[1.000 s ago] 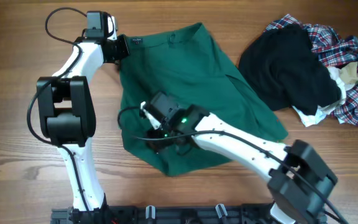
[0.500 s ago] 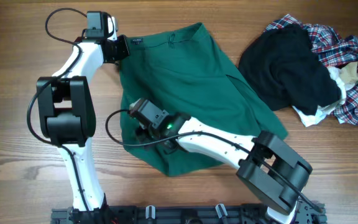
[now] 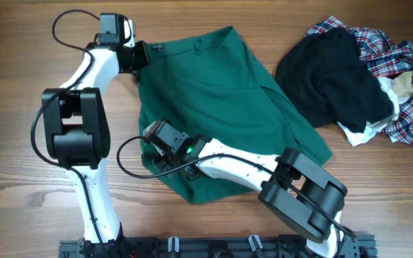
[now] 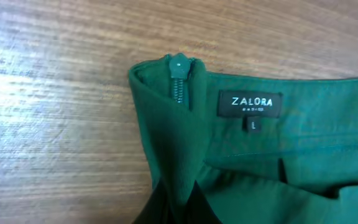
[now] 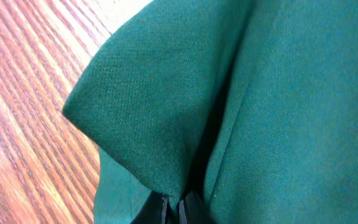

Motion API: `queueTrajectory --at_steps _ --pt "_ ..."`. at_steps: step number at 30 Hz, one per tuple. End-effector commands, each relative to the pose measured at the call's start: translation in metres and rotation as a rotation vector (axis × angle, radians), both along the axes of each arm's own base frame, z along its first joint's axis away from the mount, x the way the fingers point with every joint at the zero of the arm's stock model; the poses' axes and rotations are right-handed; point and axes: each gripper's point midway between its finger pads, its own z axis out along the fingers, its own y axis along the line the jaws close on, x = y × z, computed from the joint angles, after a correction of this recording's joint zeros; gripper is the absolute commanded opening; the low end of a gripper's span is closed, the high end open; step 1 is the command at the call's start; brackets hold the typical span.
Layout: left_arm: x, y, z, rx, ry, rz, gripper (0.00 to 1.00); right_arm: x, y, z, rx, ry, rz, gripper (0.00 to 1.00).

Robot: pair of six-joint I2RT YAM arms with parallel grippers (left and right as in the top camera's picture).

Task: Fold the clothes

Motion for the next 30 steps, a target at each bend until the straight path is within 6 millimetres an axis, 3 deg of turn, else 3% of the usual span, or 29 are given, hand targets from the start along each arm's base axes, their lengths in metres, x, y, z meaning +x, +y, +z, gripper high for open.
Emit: queueTrajectory --at_steps 1,3,5,7,10,12,15,17,18,21,23,27,30 --pt "-0.001 0.022 0.022 -0.007 -0.014 0.044 0.04 0.005 0.007 0.070 0.119 -0.048 -0.010 0.04" --pt "0.000 0.042 0.059 -0.006 -0.069 0.080 0.04 0.003 -0.007 0.137 0.203 -0.105 -0.023 0.04" --pt "-0.002 0.056 0.097 -0.003 -0.126 0.106 0.04 -0.002 -0.032 0.176 0.228 -0.128 -0.045 0.04" --pt "-0.005 0.062 0.125 0.000 -0.171 0.117 0.04 -0.007 -0.059 0.195 0.217 -0.126 -0.071 0.04" --pt "-0.015 0.067 0.187 0.007 -0.276 0.128 0.04 -0.012 -0.104 0.217 0.189 -0.130 -0.113 0.04" --pt "-0.030 0.069 0.232 0.011 -0.349 0.134 0.04 0.001 -0.135 0.242 0.209 -0.197 -0.155 0.04" --pt "-0.051 0.067 0.268 -0.004 -0.387 0.154 0.04 0.017 -0.149 0.254 0.242 -0.224 -0.180 0.04" --pt "-0.059 0.066 0.283 -0.023 -0.405 0.175 0.04 0.011 -0.135 0.242 0.271 -0.129 -0.146 0.04" --pt "-0.061 0.066 0.286 -0.030 -0.408 0.183 0.04 0.014 -0.127 0.229 0.268 -0.073 -0.169 0.11" --pt "-0.068 0.065 0.280 -0.057 -0.365 0.212 0.04 0.030 -0.093 0.184 0.274 0.047 -0.136 0.41" --pt "-0.073 0.064 0.275 -0.058 -0.334 0.213 0.04 0.038 -0.060 0.144 0.308 0.126 -0.036 0.61" --pt "-0.076 0.061 0.272 -0.071 -0.316 0.203 0.04 0.049 -0.036 0.085 0.305 0.142 0.106 0.79" --pt "-0.077 0.056 0.272 -0.093 -0.311 0.184 0.04 0.064 -0.028 0.055 0.275 0.042 0.200 0.88"
